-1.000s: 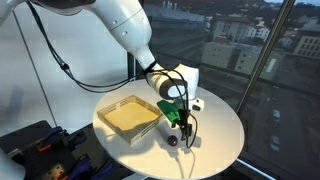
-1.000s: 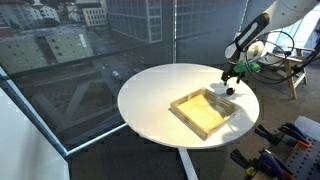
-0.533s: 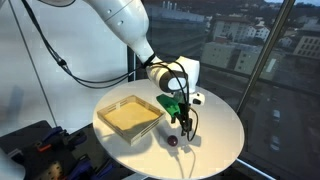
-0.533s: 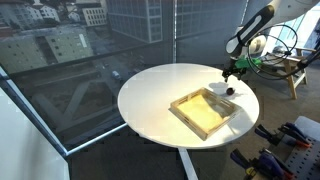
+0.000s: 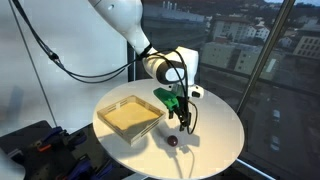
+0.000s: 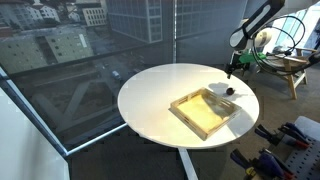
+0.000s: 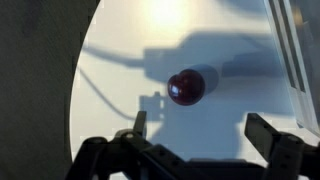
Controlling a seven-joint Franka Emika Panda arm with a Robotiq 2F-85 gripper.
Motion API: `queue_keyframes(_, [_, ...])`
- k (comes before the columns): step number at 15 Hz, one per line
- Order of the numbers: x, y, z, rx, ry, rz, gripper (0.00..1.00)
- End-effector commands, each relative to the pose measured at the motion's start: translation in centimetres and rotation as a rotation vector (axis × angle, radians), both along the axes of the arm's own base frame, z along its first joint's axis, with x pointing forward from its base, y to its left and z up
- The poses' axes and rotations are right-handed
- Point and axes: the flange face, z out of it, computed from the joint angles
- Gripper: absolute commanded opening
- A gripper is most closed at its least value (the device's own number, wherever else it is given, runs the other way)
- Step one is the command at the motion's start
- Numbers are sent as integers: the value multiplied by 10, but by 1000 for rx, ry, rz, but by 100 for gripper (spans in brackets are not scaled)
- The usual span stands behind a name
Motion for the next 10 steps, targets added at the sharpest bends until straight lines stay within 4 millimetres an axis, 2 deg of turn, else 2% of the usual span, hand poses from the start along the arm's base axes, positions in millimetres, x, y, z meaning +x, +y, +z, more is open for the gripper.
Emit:
queue_keyframes(1, [-16,8,24,-1,1,42,100])
queue_keyframes(10, [-38,17,66,8,-38,109,100])
